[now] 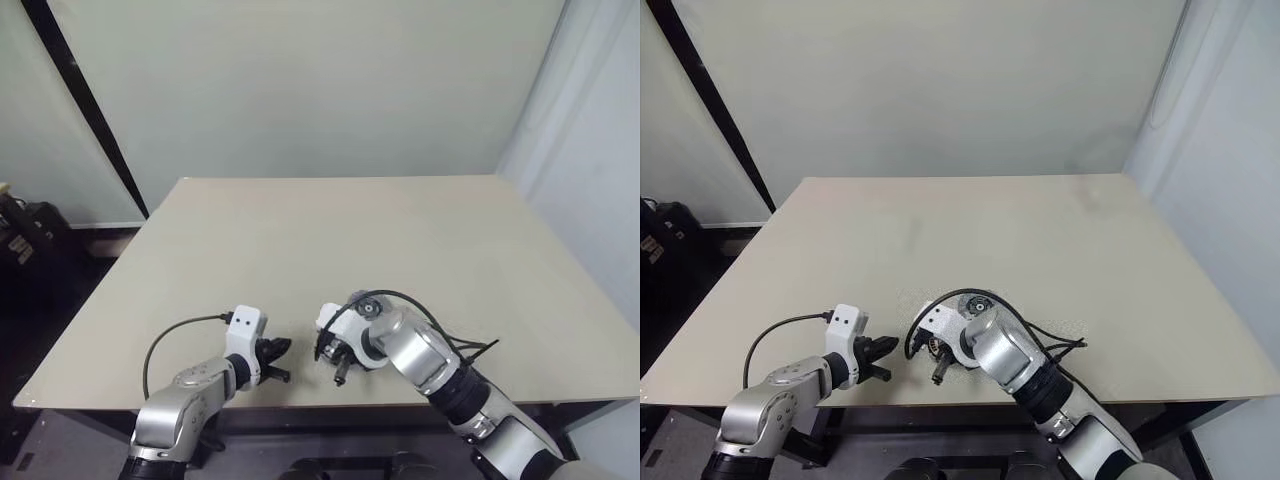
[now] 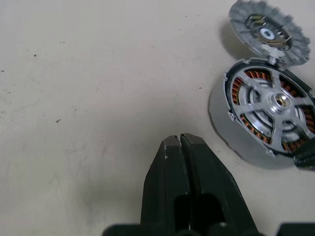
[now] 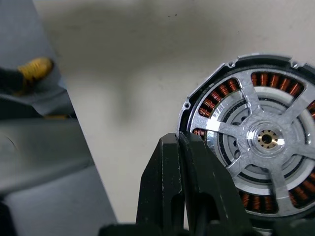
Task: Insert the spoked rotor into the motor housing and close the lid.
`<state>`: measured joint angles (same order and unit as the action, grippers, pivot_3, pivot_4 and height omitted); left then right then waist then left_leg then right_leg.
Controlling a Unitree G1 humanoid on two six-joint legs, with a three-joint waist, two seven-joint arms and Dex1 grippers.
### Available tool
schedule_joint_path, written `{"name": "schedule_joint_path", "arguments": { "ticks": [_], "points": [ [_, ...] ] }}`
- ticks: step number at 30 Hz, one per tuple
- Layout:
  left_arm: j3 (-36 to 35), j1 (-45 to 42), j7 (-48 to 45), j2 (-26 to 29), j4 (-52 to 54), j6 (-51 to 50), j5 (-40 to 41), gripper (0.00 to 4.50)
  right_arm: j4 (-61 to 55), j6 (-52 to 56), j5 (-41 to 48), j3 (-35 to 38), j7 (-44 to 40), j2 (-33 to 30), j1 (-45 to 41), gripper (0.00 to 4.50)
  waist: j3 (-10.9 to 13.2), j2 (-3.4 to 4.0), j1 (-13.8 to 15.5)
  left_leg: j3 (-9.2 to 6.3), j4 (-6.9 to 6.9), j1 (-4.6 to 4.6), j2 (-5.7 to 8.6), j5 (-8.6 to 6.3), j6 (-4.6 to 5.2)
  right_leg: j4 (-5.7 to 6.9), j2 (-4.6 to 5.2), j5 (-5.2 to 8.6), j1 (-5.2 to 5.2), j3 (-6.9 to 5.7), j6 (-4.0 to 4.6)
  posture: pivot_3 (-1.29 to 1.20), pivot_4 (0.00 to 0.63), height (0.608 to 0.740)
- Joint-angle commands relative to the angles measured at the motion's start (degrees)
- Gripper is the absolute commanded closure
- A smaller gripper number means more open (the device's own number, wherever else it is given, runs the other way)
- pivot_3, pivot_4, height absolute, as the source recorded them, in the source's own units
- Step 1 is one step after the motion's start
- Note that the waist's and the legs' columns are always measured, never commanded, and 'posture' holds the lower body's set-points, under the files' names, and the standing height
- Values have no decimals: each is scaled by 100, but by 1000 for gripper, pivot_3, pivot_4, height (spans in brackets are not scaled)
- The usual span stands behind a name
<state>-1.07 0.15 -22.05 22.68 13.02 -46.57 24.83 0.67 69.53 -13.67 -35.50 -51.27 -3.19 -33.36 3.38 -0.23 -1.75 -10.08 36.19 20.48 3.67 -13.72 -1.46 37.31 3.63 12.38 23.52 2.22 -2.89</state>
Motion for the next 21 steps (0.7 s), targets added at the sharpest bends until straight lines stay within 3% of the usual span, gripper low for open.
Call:
{"name": "schedule_joint_path", "arguments": {
  "ticks": [1, 11, 21],
  "points": [
    [-150, -108, 68, -25, 52, 153, -86, 4500, -45, 346, 386, 236, 343, 390, -110, 4482, 0, 0, -9, 0, 0, 0, 0, 0, -1, 3, 0, 0, 1, 0, 0, 0, 0, 740],
    [-285, -98, 226, -132, 31, 256, -196, 4500, 618, 419, 817, 1250, 1793, 1428, -7, 4482, 1, 2, -111, 1, 1, -15, -8, 8, -14, 30, -3, 0, 4, -3, 0, 0, 0, 740],
    [-428, 15, 313, -157, 54, 309, -231, 4500, 804, 422, 1583, 1679, 2490, 1678, -60, 4482, 2, 6, -107, -1, 7, -17, -7, 13, -22, 31, -3, 1, -3, -5, 1, 0, 0, 740]
  ]
}}
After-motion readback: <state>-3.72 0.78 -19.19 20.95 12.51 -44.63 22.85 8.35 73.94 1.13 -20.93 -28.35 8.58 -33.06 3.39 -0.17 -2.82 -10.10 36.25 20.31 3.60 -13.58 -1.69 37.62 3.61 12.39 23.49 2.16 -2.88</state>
